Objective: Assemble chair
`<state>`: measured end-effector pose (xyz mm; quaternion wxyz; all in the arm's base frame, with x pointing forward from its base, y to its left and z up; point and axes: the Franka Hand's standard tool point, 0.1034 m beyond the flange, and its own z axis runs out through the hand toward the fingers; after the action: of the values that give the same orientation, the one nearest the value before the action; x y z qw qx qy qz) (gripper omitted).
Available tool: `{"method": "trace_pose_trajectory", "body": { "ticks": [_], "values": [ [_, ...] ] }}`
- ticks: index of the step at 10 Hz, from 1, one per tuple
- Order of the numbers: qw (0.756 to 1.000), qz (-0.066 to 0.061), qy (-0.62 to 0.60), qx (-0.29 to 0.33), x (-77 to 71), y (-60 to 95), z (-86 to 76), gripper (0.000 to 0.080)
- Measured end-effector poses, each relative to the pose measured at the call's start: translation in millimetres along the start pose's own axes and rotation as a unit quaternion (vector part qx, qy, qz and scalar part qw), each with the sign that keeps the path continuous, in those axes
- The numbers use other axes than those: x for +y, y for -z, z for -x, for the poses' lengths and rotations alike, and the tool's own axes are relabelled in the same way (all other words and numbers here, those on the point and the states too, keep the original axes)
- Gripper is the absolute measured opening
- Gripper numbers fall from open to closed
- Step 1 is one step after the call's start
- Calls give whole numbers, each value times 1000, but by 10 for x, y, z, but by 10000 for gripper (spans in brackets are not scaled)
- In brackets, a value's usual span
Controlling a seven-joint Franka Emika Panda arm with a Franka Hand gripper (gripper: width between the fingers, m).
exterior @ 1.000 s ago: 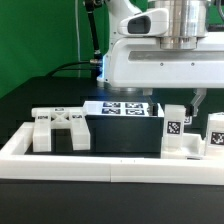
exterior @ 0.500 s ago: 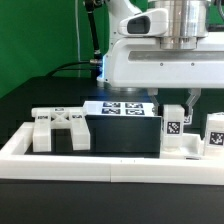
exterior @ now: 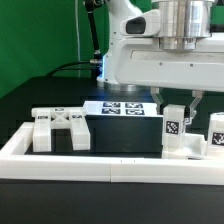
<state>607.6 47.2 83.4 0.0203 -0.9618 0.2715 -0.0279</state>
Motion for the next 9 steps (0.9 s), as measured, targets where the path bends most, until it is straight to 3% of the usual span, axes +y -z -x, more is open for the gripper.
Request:
{"method": "trace_pose_trajectory", "body": {
  "ticks": [3,9],
  "values": [
    [994,-4,-113,0,-22,-2,5,291],
    [952,-13,-307,-6,-82,-9,38,291]
  ]
}}
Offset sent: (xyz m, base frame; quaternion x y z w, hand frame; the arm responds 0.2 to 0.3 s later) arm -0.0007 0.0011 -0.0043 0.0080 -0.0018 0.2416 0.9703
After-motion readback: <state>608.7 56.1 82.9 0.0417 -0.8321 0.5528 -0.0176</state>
